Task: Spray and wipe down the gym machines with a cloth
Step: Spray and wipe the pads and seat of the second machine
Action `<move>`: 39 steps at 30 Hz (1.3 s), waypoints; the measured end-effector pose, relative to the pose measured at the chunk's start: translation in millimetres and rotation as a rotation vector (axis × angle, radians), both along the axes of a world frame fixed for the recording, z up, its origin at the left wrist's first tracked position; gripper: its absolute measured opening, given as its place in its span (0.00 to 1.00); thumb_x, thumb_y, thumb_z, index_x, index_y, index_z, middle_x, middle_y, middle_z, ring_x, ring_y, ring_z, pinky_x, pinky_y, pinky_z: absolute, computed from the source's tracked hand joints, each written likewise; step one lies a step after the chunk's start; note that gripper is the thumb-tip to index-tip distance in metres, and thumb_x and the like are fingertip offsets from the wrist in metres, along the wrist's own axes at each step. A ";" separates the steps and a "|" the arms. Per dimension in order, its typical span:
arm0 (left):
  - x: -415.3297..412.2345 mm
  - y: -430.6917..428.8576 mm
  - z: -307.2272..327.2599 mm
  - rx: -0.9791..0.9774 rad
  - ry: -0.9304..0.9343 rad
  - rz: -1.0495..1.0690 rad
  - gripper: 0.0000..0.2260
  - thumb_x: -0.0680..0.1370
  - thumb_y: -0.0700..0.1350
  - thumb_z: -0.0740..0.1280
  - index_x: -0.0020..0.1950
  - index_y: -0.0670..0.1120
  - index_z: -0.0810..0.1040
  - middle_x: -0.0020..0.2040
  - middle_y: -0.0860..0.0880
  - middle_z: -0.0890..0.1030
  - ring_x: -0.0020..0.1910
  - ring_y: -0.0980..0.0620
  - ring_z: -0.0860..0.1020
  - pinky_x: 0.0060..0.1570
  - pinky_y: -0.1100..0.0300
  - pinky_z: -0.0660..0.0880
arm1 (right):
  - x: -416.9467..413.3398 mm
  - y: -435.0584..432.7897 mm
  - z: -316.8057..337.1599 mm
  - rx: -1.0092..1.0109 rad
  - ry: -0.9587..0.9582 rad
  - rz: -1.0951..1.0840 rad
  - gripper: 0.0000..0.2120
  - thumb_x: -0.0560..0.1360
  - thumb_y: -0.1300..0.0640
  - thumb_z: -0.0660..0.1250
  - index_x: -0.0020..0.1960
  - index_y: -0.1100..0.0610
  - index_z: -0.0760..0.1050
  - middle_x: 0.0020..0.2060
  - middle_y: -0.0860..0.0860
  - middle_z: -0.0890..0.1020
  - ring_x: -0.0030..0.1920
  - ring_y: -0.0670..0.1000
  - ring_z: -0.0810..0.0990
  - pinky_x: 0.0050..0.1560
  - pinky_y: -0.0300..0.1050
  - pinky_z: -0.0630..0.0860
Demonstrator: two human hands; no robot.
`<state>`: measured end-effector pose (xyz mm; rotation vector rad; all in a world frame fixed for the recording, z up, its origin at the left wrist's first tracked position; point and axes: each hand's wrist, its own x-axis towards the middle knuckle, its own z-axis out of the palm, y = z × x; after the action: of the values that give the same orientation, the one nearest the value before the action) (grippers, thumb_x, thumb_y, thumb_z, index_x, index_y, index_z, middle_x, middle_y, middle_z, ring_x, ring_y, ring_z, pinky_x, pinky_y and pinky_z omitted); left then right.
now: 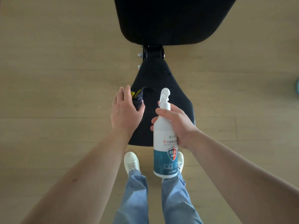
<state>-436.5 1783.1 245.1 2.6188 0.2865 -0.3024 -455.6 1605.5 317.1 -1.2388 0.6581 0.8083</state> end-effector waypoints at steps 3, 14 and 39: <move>-2.8 1.2 4.6 -0.086 -0.010 0.073 0.31 0.81 0.56 0.65 0.81 0.47 0.60 0.80 0.44 0.63 0.77 0.41 0.64 0.74 0.45 0.67 | 17.7 0.8 -2.0 0.032 0.017 -0.018 0.12 0.80 0.53 0.71 0.61 0.56 0.75 0.44 0.59 0.85 0.44 0.60 0.85 0.49 0.58 0.83; 22.5 -14.3 -8.4 0.143 -0.041 -0.091 0.28 0.82 0.60 0.56 0.81 0.53 0.59 0.81 0.39 0.60 0.78 0.33 0.61 0.74 0.33 0.62 | 28.4 -24.7 -18.5 0.044 0.042 -0.099 0.14 0.81 0.50 0.70 0.63 0.54 0.73 0.46 0.59 0.85 0.45 0.61 0.85 0.57 0.67 0.81; 80.0 -90.6 -21.5 0.121 -0.189 -0.817 0.12 0.82 0.55 0.60 0.63 0.61 0.77 0.82 0.48 0.61 0.81 0.36 0.53 0.73 0.25 0.53 | 31.9 -88.7 -16.7 0.050 -0.035 -0.201 0.09 0.81 0.55 0.69 0.61 0.54 0.77 0.44 0.62 0.83 0.43 0.63 0.83 0.52 0.65 0.78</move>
<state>-356.5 1692.5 223.6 2.7285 -0.8710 -0.2996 -423.7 1516.9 300.4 -1.1192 0.7169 0.6312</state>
